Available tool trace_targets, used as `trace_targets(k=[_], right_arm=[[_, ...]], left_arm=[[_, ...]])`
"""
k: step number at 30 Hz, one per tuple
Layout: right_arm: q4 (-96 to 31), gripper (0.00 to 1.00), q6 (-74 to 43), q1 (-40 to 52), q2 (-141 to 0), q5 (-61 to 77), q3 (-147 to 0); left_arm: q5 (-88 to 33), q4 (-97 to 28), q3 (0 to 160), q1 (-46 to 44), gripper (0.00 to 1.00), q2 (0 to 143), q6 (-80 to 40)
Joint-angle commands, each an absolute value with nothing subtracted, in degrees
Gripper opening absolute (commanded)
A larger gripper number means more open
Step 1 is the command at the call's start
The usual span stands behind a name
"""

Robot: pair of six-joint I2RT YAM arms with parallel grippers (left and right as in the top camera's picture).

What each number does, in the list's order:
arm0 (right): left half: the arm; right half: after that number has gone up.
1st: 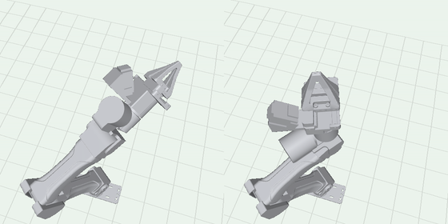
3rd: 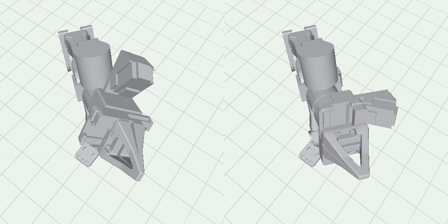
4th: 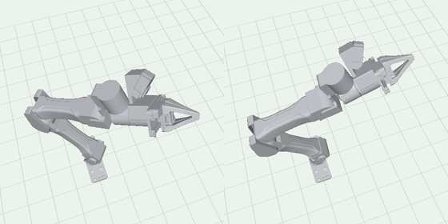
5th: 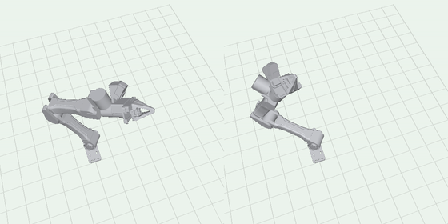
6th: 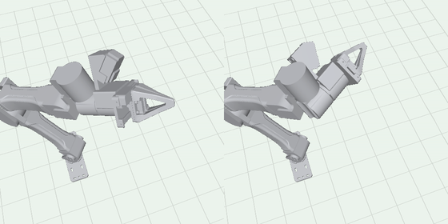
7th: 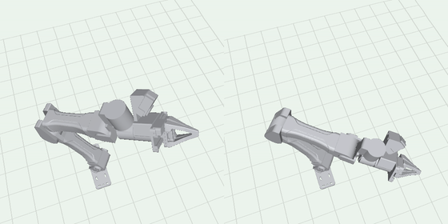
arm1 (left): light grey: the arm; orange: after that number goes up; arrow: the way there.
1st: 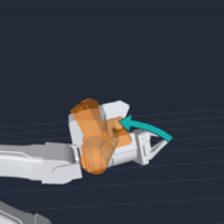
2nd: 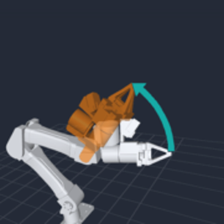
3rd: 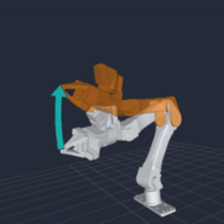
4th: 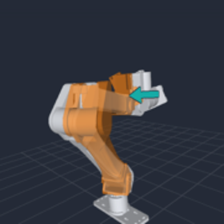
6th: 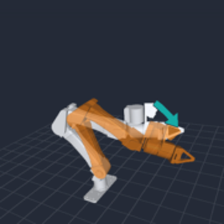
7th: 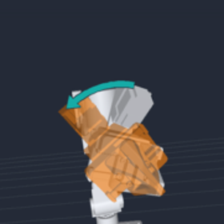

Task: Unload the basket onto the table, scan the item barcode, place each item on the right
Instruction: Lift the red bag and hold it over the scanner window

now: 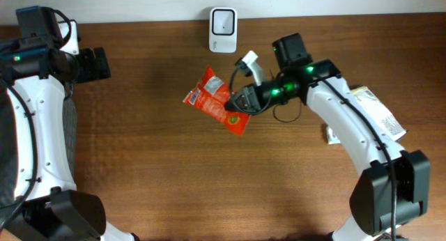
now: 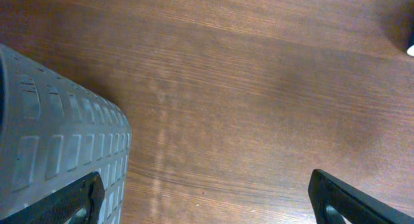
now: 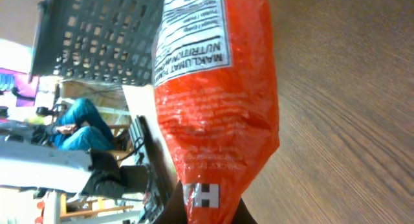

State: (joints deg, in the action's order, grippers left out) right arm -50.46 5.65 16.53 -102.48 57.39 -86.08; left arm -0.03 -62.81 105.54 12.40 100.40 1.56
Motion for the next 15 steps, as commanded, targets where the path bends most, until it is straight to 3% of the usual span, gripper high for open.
trace_targets(k=[1,15], right_arm=[[-51.77,0.04,16.01,13.67,-100.42,69.58,-86.28],[-49.32,0.04,20.51,8.8,-100.4,88.95,-86.59]], left_arm=[[-0.25,-62.72,105.65,12.53,0.99,100.49,2.44],[-0.25,-62.72,105.65,12.53,0.99,100.49,2.44]])
